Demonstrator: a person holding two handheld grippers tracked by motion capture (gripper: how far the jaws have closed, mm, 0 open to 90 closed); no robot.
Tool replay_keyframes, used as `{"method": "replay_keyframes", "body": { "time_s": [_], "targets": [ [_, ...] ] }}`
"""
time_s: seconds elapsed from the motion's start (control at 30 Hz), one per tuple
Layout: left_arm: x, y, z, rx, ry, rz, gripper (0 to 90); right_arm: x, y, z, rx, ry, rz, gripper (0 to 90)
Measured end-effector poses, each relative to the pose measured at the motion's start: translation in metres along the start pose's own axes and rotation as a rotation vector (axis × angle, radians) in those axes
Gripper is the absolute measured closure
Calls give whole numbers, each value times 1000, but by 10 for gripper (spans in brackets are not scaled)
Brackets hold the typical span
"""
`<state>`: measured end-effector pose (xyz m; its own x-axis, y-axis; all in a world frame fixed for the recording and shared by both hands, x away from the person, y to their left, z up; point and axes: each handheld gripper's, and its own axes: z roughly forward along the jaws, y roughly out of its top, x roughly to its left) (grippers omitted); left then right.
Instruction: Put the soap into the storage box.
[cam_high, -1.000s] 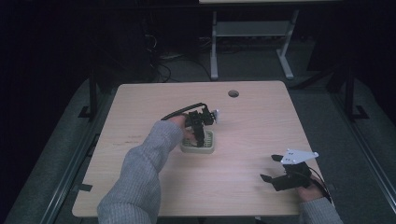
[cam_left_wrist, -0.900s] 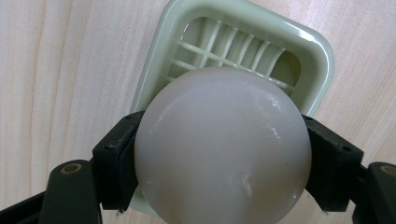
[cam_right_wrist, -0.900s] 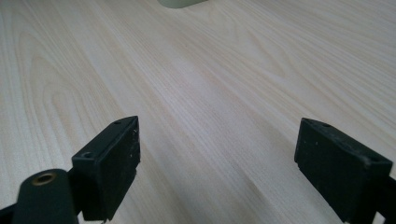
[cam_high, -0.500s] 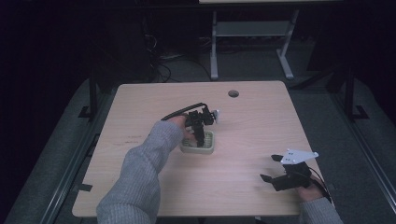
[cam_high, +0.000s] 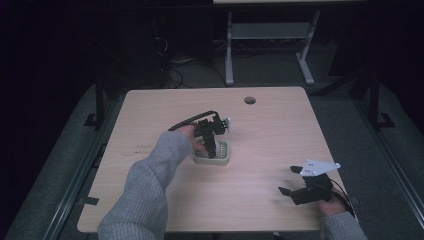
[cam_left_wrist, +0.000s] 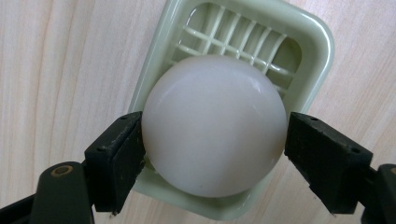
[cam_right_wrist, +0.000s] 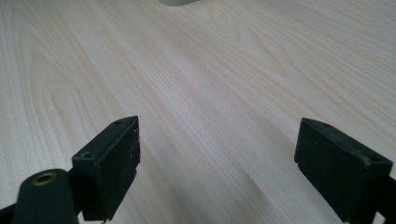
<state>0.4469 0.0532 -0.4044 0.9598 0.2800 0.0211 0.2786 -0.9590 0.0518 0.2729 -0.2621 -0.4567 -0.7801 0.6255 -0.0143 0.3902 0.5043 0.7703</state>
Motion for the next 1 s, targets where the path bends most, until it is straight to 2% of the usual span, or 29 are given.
{"method": "replay_keyframes", "body": {
  "time_s": [0.37, 0.6, 1.0],
  "targets": [
    [-3, -7, -10, -25, 6, -8, 204, -1, -1, -2, 4, -7, 8, 136],
    [-8, -14, -19, -28, 24, 5, 215, 1, 0, -1, 13, -9, 6, 136],
    [-13, -21, -19, -27, 20, 7, 214, 0, -1, -1, 10, -12, 3, 136]
  ]
}}
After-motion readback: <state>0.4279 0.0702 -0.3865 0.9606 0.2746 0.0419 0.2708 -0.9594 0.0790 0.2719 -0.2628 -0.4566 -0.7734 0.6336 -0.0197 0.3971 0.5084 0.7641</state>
